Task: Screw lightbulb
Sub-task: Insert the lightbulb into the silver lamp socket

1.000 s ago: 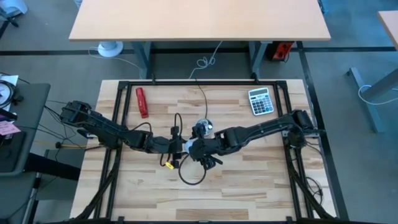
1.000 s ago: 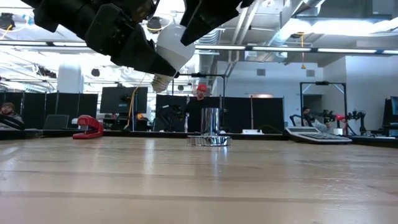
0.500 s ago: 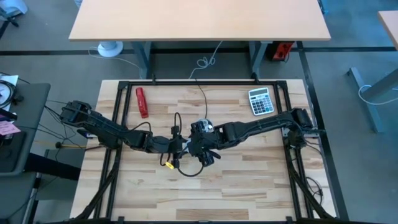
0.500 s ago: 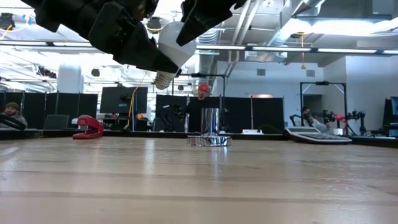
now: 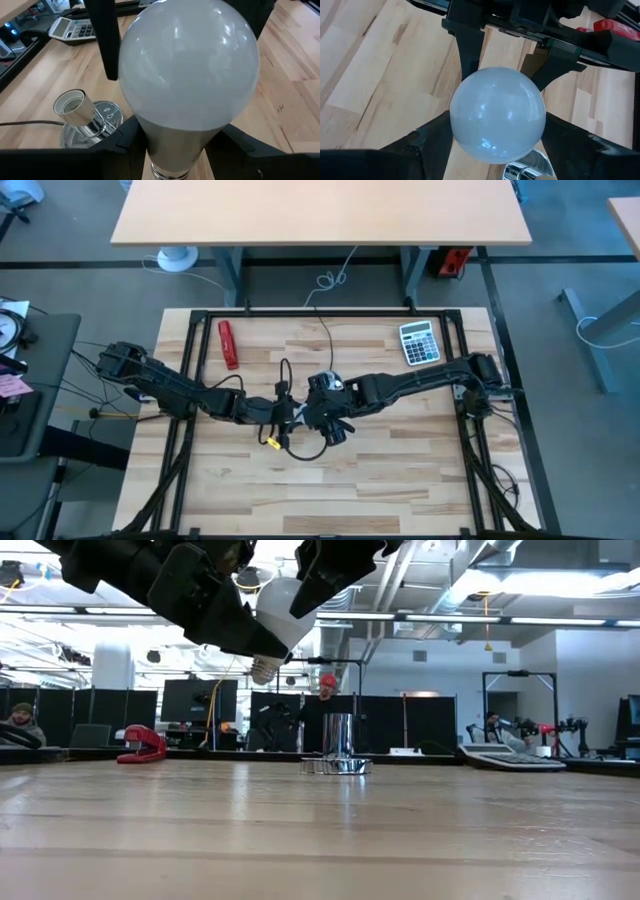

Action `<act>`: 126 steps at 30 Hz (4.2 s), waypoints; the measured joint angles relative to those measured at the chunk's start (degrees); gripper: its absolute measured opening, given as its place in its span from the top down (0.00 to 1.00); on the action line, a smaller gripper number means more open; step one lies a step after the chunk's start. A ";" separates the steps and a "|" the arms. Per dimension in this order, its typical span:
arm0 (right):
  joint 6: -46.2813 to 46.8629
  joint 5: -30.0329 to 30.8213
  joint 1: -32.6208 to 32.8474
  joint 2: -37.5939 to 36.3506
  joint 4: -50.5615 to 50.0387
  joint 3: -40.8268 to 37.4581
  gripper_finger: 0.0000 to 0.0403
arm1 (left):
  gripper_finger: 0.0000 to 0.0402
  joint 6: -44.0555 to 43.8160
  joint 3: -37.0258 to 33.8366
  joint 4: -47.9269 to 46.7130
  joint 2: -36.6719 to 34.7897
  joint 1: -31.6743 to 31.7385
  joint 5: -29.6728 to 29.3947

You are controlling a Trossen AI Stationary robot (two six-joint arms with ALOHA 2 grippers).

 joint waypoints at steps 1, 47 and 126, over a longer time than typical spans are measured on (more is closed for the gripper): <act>0.03 -0.03 -0.11 0.00 0.02 0.00 0.30 | 0.61 -0.25 0.00 -0.06 0.00 0.00 0.00; -3.17 -15.84 -22.34 -0.04 -23.96 10.25 0.30 | 0.32 3.34 -11.80 22.19 0.59 22.54 13.36; 9.34 -17.59 -20.25 3.06 -12.50 2.72 0.30 | 0.32 -0.80 -0.96 37.27 22.23 24.44 21.64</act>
